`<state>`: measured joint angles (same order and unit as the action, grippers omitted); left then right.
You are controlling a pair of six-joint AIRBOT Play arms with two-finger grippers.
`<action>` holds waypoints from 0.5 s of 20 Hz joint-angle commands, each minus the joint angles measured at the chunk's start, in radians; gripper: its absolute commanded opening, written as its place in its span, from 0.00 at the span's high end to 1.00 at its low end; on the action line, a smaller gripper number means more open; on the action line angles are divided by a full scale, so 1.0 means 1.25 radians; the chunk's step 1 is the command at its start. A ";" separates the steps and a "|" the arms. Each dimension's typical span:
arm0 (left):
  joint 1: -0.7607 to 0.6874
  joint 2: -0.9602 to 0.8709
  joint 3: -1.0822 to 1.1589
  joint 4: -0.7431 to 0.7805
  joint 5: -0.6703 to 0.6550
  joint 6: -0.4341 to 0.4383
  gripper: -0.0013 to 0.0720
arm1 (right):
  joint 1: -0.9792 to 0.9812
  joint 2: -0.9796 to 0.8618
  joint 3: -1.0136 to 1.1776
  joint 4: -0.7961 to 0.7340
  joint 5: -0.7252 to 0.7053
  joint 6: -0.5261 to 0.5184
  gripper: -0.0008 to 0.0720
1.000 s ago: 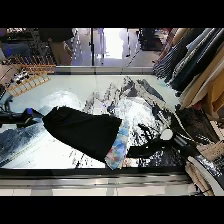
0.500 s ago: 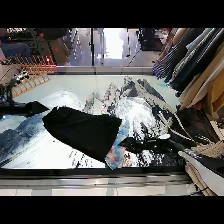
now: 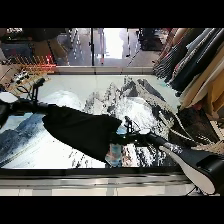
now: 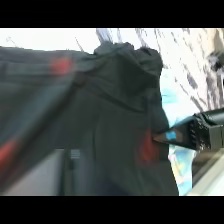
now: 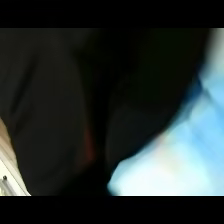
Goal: Fold the clothes and pants, and hang the long-sleeved shirts on hangers.
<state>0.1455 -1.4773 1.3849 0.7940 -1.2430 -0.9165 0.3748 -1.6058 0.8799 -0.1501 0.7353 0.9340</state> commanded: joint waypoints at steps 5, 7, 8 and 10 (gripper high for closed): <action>-0.033 -0.134 -0.004 0.011 -0.125 -0.020 0.96 | -0.077 0.134 0.047 -0.788 0.055 0.465 0.96; -0.062 -0.168 -0.016 0.011 -0.122 -0.020 0.96 | -0.152 0.226 0.047 -0.938 0.148 0.487 0.96; -0.081 -0.188 -0.019 0.011 -0.123 -0.020 0.96 | -0.186 0.269 0.047 -0.963 0.177 0.483 0.97; -0.121 -0.215 -0.019 0.007 -0.114 -0.016 0.96 | -0.235 0.339 0.059 -0.996 0.216 0.479 0.97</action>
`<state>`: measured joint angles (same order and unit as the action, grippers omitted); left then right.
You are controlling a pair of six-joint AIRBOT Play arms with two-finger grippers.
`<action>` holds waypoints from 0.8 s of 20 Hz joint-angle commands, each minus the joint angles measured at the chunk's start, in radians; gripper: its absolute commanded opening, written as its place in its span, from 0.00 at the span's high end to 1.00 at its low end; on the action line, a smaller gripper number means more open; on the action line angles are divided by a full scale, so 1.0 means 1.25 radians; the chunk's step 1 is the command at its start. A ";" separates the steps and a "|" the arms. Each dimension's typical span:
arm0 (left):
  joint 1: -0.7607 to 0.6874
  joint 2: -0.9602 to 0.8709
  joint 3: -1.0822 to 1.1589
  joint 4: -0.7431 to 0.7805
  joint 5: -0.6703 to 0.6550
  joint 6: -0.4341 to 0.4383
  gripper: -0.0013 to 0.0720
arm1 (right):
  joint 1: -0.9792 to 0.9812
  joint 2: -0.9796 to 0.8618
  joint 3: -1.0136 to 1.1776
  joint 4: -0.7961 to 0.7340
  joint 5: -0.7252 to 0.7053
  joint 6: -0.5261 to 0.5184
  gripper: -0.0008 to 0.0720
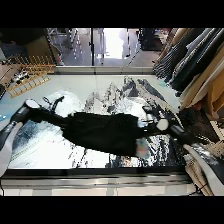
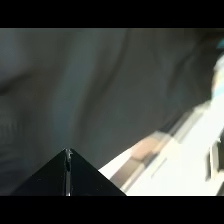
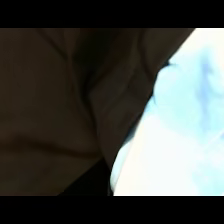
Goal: Fold the clothes and pants, and hang the long-sleeved shirts on hangers.
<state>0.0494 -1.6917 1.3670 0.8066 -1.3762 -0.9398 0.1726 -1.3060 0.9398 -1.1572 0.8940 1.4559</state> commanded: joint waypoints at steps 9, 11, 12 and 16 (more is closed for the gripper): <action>-0.178 -0.092 -0.004 -0.069 0.095 0.016 0.97 | 0.245 -0.044 0.375 -0.103 -0.002 0.143 0.97; -0.155 -0.061 -0.004 -0.116 0.095 -0.010 0.97 | 0.332 -0.161 0.448 -0.087 0.004 0.149 0.97; -0.132 -0.031 -0.004 -0.123 0.090 -0.033 0.97 | 0.363 -0.214 0.466 -0.072 0.004 0.148 0.97; 0.033 0.136 -0.004 -0.075 0.037 -0.162 0.97 | 0.436 -0.386 0.515 0.018 -0.001 0.114 0.96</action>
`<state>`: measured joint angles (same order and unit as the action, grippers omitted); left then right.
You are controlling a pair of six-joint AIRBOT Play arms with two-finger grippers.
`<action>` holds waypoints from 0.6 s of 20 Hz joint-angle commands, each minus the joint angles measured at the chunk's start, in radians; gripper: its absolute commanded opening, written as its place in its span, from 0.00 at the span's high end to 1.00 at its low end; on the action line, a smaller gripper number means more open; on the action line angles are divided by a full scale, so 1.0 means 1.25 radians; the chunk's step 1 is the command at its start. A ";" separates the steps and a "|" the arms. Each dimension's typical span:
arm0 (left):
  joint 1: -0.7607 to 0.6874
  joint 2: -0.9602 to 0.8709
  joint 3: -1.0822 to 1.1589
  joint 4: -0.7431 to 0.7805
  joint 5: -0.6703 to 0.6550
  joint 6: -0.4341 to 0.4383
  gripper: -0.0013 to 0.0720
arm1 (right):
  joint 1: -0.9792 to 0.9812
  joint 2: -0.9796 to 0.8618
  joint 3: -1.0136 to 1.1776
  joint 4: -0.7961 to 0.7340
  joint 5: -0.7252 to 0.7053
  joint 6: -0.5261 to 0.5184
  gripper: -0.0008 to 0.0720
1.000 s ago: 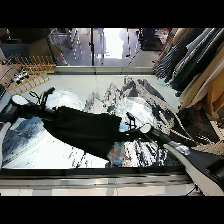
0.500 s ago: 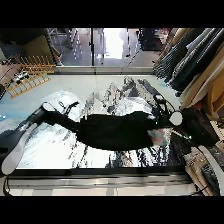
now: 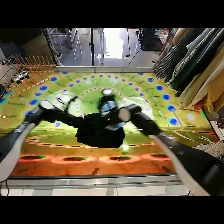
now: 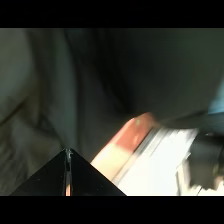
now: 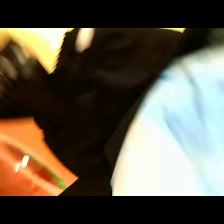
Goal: Fold the clothes and pants, and hang the long-sleeved shirts on hangers.
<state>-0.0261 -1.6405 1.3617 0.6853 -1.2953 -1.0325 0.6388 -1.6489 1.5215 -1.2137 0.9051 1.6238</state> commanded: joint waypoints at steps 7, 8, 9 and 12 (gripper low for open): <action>0.267 0.283 0.000 0.080 -0.048 -0.127 0.97 | -0.010 -0.083 0.272 0.011 0.208 -0.070 0.28; 0.266 0.291 0.000 0.080 -0.049 -0.126 0.97 | -0.052 -0.046 0.285 -0.007 0.230 -0.070 0.28; 0.257 0.291 0.000 0.080 -0.051 -0.126 0.97 | -0.103 -0.009 0.284 -0.026 0.242 -0.065 0.28; 0.209 0.279 0.000 0.080 -0.051 -0.123 0.96 | -0.260 0.050 0.236 -0.025 0.327 -0.048 0.27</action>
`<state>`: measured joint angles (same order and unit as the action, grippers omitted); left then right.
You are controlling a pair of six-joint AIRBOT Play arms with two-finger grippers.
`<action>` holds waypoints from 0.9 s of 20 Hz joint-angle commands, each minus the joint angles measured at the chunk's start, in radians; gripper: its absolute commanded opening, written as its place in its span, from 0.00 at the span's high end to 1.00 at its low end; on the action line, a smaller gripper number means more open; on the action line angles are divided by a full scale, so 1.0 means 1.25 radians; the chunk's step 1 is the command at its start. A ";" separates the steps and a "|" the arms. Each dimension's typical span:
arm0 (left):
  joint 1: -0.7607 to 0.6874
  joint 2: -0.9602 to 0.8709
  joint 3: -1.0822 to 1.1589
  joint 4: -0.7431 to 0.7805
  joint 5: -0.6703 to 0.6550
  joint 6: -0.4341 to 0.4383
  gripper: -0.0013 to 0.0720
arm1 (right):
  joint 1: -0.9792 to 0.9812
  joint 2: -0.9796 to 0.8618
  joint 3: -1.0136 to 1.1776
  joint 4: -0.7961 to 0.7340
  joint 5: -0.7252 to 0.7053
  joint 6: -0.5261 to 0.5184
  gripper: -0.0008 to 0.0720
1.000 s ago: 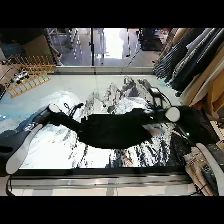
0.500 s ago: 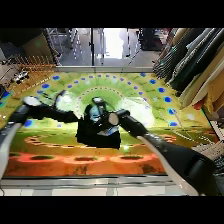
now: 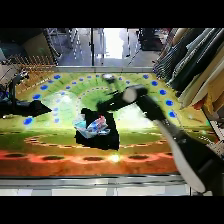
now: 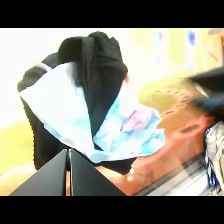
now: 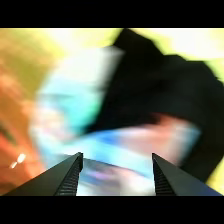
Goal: Fold the clothes and pants, and hang the long-sleeved shirts on hangers.
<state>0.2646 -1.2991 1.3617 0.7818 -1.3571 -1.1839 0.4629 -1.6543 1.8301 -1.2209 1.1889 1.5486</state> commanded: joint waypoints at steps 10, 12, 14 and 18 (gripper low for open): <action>-0.154 -0.035 0.000 0.003 -0.016 0.020 0.96 | -0.284 -0.041 -0.511 0.509 -0.087 -0.261 0.03; -0.154 -0.035 0.000 0.003 -0.048 0.035 0.96 | -0.284 -0.108 -0.487 0.588 -0.056 -0.327 0.03; -0.154 -0.035 0.000 0.003 -0.086 0.053 0.96 | -0.279 -0.162 -0.455 0.678 -0.026 -0.388 0.03; -0.154 -0.035 0.000 0.003 -0.127 0.053 0.96 | -0.223 -0.230 -0.380 0.696 -0.009 -0.384 0.04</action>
<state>0.0731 -1.3418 1.3617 0.7856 -1.4712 -1.1255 0.1440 -1.8778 1.3060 -0.4191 1.1534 1.1049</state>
